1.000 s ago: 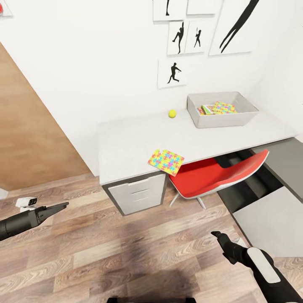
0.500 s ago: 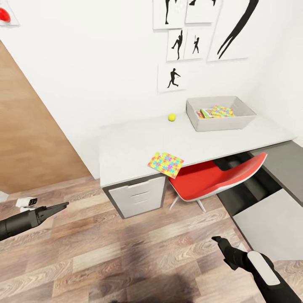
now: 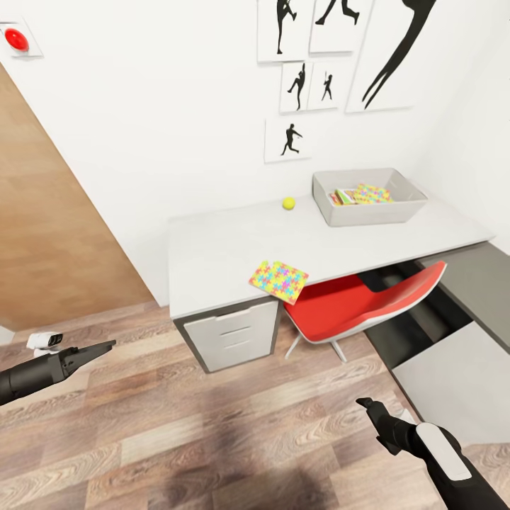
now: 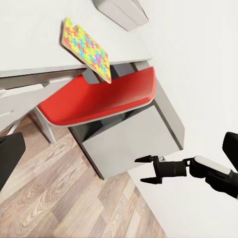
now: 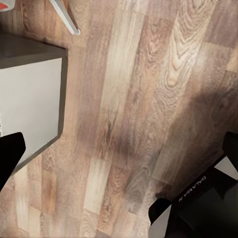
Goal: Put all the toys in the child's room - the three board games (two on the bed and one on the table), the two jigsaw puzzles on the table, and the tennis ball on the table - inside the toy box on the table in the child's room.
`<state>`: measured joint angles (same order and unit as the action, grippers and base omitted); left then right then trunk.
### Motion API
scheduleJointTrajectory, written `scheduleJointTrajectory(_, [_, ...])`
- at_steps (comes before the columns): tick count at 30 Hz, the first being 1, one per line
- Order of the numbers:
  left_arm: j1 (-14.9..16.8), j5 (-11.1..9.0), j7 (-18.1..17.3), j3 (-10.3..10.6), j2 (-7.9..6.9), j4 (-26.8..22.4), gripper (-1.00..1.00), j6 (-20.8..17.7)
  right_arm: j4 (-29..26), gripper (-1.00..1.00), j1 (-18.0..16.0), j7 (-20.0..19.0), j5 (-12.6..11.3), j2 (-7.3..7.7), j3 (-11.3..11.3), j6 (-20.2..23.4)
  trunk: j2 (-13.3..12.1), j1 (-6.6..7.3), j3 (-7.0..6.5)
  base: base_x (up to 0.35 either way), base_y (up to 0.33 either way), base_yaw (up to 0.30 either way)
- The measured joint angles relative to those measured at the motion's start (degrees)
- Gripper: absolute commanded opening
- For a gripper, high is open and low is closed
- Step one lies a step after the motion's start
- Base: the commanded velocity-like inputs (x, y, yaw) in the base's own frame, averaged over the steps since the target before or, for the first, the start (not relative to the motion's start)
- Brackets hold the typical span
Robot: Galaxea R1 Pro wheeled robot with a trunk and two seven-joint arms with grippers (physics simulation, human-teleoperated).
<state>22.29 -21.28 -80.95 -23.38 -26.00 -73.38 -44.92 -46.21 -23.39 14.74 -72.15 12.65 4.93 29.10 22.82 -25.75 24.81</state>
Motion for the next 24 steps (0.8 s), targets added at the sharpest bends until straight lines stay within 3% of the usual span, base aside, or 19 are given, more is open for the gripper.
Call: scheduleJointTrajectory(24, [0.0,0.0,-0.02,-0.02,0.0,0.0,1.0,-0.01,0.2,1.0,-0.01,0.0,0.06,-0.08,-0.17,-0.08,0.0,0.0,-2.3,0.0,0.0,0.0])
